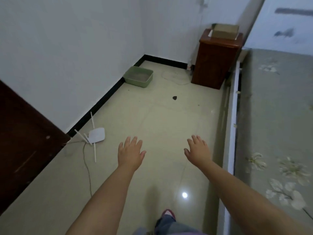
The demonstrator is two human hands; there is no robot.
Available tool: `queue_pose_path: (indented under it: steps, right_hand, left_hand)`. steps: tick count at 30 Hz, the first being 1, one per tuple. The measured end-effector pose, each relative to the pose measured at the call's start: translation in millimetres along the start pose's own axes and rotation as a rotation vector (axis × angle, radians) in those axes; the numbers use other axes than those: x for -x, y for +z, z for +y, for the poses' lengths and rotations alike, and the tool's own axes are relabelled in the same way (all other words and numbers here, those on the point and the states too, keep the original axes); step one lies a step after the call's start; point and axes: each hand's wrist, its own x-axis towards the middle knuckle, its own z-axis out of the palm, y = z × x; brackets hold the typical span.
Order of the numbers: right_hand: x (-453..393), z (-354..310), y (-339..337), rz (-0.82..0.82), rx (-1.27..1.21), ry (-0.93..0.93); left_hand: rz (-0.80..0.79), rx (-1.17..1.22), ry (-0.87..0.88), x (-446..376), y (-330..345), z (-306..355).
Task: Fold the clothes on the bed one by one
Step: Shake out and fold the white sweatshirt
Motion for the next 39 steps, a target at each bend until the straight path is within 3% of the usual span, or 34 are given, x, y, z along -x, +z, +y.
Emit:
queue_pose_path:
  steps: [8,17,24,33,39]
  right_hand:
    - [-156.6,65.9,-50.4,0.024,-0.034,0.15]
    - [-288.8,180.9,-112.7,0.098,-0.116,0.569]
    - [-318.1,293.1,-116.3,0.149,-0.235,0.866]
    - [-309.6,494.8,-111.4,0.07,-0.378,1.204]
    - [-302.5,587.3,-111.2,0.066,-0.442,1.422]
  left_hand:
    - [0.03,-0.079,0.209,-214.0,-55.8,46.5]
    - [0.063,-0.2,0.567,-444.2,-128.1,168.8]
    - [0.035,-0.274,0.862,-547.0,-140.0,336.7]
    - [-0.003,-0.346,1.172,-617.5,-150.7,584.4]
    - [0.031,-0.44,1.36,-655.0,-162.6,721.4]
